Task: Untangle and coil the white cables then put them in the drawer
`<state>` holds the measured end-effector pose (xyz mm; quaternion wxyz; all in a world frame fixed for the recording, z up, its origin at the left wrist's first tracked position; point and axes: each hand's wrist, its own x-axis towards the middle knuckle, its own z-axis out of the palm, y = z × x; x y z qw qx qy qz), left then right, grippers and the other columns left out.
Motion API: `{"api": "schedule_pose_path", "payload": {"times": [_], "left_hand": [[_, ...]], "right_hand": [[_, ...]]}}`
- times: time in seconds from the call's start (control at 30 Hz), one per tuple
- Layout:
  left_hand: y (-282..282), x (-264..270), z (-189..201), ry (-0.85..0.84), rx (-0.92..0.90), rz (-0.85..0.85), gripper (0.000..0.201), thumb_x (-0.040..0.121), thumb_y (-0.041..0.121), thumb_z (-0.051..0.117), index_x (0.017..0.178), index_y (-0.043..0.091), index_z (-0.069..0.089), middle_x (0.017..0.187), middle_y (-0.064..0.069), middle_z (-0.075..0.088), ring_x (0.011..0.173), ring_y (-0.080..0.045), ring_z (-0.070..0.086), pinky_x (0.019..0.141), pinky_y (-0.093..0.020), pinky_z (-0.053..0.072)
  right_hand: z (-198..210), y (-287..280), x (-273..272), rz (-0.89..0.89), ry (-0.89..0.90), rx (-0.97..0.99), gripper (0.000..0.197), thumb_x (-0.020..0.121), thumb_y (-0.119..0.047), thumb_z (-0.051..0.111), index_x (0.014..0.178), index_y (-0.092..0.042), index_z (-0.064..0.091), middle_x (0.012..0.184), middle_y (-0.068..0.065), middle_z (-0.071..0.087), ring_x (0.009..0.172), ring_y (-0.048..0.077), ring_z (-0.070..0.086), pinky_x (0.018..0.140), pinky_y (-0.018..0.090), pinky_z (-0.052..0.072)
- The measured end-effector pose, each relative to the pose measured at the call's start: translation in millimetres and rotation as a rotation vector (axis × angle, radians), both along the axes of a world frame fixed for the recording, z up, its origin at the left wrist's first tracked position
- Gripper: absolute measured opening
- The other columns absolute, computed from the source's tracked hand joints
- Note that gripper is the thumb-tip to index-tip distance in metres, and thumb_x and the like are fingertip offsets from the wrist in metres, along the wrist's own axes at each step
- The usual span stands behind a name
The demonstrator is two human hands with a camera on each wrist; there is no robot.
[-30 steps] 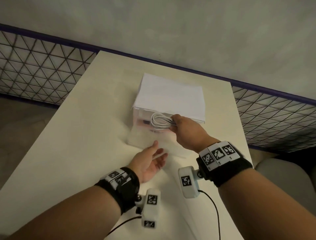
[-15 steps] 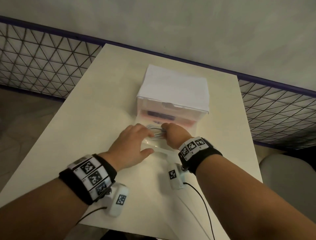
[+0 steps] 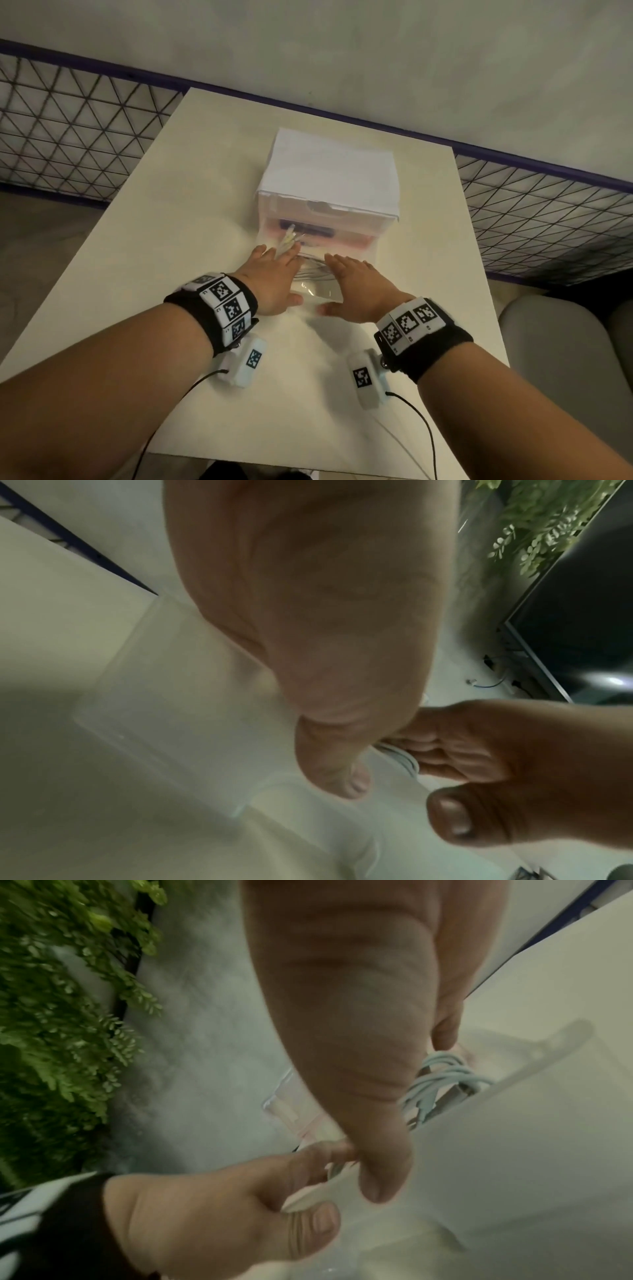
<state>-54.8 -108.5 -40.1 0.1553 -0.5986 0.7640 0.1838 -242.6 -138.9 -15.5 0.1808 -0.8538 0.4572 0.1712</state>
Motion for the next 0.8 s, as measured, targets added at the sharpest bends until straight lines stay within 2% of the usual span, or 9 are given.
{"api": "schedule_pose_path", "payload": {"times": [0.1,0.17,0.23,0.3,0.43,0.53,0.6,0.7,0.8], "left_hand": [[-6,-1,4,0.011,-0.011,0.007,0.076,0.089,0.056,0.041,0.150,0.023,0.011,0.161,-0.002,-0.008,0.147,-0.032,-0.002,0.118,-0.050,0.001],[-11,-1,7,0.041,-0.037,0.024,0.073,0.089,0.053,0.043,0.149,0.023,0.014,0.162,-0.002,-0.003,0.147,-0.031,-0.001,0.118,-0.050,0.001],[-18,0,8,0.095,-0.091,0.047,0.068,0.090,0.050,0.045,0.147,0.024,0.021,0.161,-0.002,0.005,0.147,-0.029,0.004,0.118,-0.050,0.004],[-25,2,10,0.154,-0.168,0.076,0.060,0.090,0.043,0.048,0.144,0.024,0.030,0.158,-0.002,0.020,0.144,-0.027,0.017,0.116,-0.048,0.011],[-32,5,11,0.289,-0.422,0.185,0.030,0.089,0.022,0.054,0.119,0.017,0.057,0.119,-0.004,0.059,0.109,-0.028,0.055,0.097,-0.039,0.036],[-31,7,10,0.308,-0.563,0.290,0.017,0.075,0.007,0.066,0.091,0.011,0.062,0.091,-0.011,0.061,0.081,-0.034,0.059,0.071,-0.037,0.041],[-31,8,10,0.326,-0.571,0.333,0.014,0.072,0.000,0.062,0.082,0.009,0.058,0.080,-0.013,0.059,0.071,-0.035,0.057,0.062,-0.034,0.036],[-29,8,10,0.366,-0.529,0.387,0.014,0.081,0.006,0.056,0.095,0.007,0.060,0.088,-0.013,0.066,0.084,-0.035,0.059,0.070,-0.035,0.041],[-25,7,10,0.358,-0.511,0.400,0.025,0.085,0.012,0.055,0.109,0.011,0.061,0.101,-0.011,0.067,0.098,-0.033,0.057,0.083,-0.033,0.040]], "right_hand": [[-1,4,-2,0.008,0.017,-0.057,0.080,0.091,-0.048,0.050,0.150,-0.015,0.008,0.159,0.007,0.016,0.146,0.028,0.013,0.118,0.044,0.013],[0,2,0,0.001,-0.001,-0.153,0.068,0.091,-0.046,0.048,0.146,-0.015,0.022,0.151,0.005,0.035,0.138,0.030,0.026,0.110,0.045,0.025],[2,-3,2,-0.025,-0.051,-0.237,0.051,0.090,-0.043,0.051,0.133,-0.017,0.038,0.133,0.003,0.053,0.120,0.028,0.040,0.096,0.043,0.033],[5,-8,6,-0.076,-0.111,-0.249,0.043,0.090,-0.036,0.054,0.126,-0.016,0.045,0.125,0.004,0.054,0.113,0.028,0.044,0.092,0.041,0.037],[9,-19,11,-0.178,-0.175,-0.381,0.034,0.090,-0.025,0.055,0.121,-0.011,0.047,0.118,0.009,0.050,0.106,0.030,0.046,0.087,0.038,0.040],[11,-25,14,-0.312,-0.170,-0.341,0.022,0.093,-0.020,0.047,0.113,-0.013,0.044,0.097,0.009,0.058,0.091,0.031,0.055,0.073,0.037,0.044],[6,-30,17,-0.412,-0.178,-0.270,0.018,0.092,-0.015,0.042,0.109,-0.014,0.039,0.083,0.011,0.060,0.073,0.032,0.057,0.057,0.033,0.041],[1,-33,20,-0.463,-0.187,-0.239,0.022,0.087,-0.008,0.039,0.109,-0.014,0.037,0.078,0.012,0.059,0.065,0.031,0.055,0.050,0.030,0.036],[6,-29,21,-0.475,-0.202,-0.212,0.030,0.082,-0.003,0.039,0.110,-0.014,0.040,0.088,0.011,0.061,0.075,0.032,0.059,0.065,0.037,0.049]]}}
